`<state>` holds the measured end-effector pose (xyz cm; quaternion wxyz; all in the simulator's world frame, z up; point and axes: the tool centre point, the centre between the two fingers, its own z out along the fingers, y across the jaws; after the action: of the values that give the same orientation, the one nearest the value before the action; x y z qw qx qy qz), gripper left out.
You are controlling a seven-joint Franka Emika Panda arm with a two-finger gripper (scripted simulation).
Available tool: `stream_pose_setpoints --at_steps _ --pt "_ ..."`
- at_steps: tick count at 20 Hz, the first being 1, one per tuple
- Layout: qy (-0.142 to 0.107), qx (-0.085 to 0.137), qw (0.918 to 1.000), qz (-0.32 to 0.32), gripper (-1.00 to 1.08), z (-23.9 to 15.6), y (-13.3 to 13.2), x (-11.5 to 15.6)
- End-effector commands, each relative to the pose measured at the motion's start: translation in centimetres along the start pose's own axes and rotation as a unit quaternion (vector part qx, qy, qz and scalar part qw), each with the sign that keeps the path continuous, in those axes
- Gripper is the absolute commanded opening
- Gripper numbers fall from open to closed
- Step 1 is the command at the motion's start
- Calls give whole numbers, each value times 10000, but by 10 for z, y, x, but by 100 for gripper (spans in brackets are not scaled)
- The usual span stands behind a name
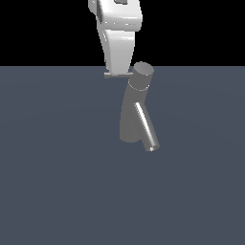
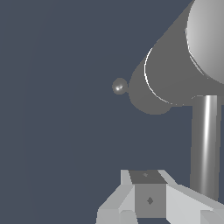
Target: Turn on the faucet by rotating a designated handle.
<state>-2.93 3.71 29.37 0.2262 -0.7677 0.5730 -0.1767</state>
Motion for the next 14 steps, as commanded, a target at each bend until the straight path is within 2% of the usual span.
stream_pose_setpoints --at_steps 1,9,14 --pt "23 37 10000 83 -100 4 -2 2" --pt "27 52 9999 114 -100 5 -4 3" --pt "27 52 9999 114 -100 5 8 1"
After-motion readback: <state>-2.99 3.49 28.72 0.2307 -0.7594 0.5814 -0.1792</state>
